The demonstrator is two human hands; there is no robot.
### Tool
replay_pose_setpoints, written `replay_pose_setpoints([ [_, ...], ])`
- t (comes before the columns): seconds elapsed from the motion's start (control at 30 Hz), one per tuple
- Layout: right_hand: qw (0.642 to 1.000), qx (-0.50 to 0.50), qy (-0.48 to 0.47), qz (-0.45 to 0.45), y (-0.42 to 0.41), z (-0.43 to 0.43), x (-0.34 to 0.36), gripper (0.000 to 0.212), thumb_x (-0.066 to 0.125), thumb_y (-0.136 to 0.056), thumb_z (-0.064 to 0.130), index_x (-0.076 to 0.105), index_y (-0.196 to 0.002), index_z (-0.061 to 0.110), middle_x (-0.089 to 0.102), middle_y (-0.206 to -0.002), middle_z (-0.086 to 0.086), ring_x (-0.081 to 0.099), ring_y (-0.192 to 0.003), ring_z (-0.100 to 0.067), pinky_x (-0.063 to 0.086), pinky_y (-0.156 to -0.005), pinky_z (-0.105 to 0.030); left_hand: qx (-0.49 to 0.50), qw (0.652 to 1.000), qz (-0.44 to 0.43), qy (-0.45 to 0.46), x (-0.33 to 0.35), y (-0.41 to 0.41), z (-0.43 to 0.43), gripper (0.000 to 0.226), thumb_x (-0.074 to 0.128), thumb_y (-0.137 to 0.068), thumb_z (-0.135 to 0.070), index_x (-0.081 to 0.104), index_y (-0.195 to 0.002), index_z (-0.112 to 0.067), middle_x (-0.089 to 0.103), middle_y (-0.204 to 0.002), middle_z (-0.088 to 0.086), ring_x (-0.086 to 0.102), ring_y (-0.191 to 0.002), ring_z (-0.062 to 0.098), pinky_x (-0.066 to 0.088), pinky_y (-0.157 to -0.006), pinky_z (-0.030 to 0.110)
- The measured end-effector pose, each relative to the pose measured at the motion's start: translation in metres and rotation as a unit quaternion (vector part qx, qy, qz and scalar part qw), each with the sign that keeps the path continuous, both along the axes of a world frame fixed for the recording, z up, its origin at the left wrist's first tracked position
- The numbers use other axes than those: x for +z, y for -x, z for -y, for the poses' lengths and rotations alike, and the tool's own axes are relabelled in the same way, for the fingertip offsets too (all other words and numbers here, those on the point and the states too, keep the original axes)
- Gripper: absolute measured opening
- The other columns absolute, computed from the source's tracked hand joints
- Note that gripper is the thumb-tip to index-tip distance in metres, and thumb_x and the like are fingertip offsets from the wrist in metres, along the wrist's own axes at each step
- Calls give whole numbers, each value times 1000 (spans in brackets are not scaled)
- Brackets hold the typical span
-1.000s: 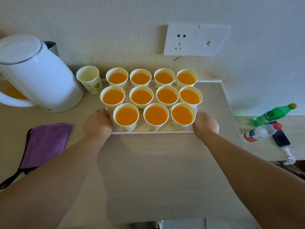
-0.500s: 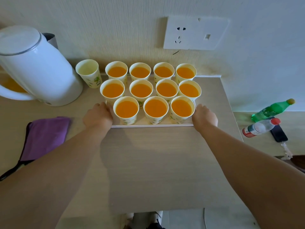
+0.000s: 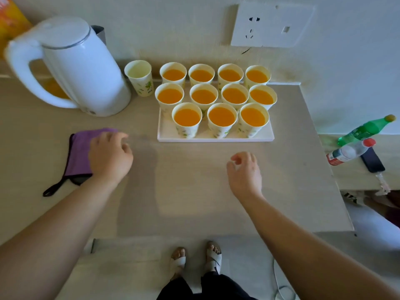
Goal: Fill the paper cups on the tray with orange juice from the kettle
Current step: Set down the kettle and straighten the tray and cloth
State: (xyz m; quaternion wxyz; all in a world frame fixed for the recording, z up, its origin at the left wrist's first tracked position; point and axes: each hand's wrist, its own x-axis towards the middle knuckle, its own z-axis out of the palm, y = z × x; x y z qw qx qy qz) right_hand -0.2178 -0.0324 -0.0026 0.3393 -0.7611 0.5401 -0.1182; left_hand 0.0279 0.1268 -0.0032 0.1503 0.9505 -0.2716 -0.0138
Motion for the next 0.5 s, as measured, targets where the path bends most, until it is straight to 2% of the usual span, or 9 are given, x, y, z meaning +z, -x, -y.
replay_pose_setpoints([
  [0.07, 992, 129, -12, 1, -18, -38, 1, 19, 52, -92, 20, 58, -109, 16, 51, -116, -1, 49, -109, -21, 38, -87, -28, 35, 998, 0, -54, -7, -14, -36, 39, 51, -93, -21, 52, -130, -13, 41, -142, 18, 32, -130, 41, 28, -106, 48],
  [0.13, 970, 242, -15, 2, -43, -71, 1, 24, 50, -93, 20, 57, -116, 16, 49, -122, -1, 44, -116, -20, 35, -92, -26, 51, 992, -43, -107, -14, -25, -69, 46, 46, -96, -28, 42, -140, -17, 28, -152, 15, 23, -138, 38, 18, -114, 44],
  [0.23, 944, 331, -14, -2, -74, -104, 2, 32, 49, -94, 22, 53, -125, 15, 46, -131, -1, 38, -124, -21, 33, -100, -26, 7, 991, -96, -96, -26, -27, -93, 50, 43, -98, -25, 34, -147, -16, 24, -155, 16, 23, -139, 36, 14, -115, 37],
  [0.33, 932, 362, 16, 1, -101, -125, 3, 41, 49, -96, 26, 46, -135, 14, 37, -146, -3, 29, -135, -22, 23, -110, -28, -40, 992, -72, -99, -26, -22, -105, 49, 37, -97, -31, 40, -144, -14, 32, -151, 17, 33, -134, 38, 20, -111, 39],
  [0.43, 927, 373, 43, 10, -136, -138, 4, 51, 44, -98, 31, 33, -145, 14, 20, -156, -4, 14, -144, -22, 13, -117, -31, -139, 986, -48, -73, -27, 5, -116, 62, 29, -86, -38, 57, -129, -3, 52, -133, 27, 51, -122, 39, 24, -98, 38],
  [0.5, 918, 392, 56, -8, -164, -143, 2, 58, 38, -100, 39, 21, -150, 16, 7, -160, -3, -1, -147, -21, 6, -119, -35, -185, 981, -43, -39, -25, 17, -123, 57, 31, -84, -32, 63, -119, -1, 61, -121, 25, 59, -113, 38, 27, -91, 36],
])
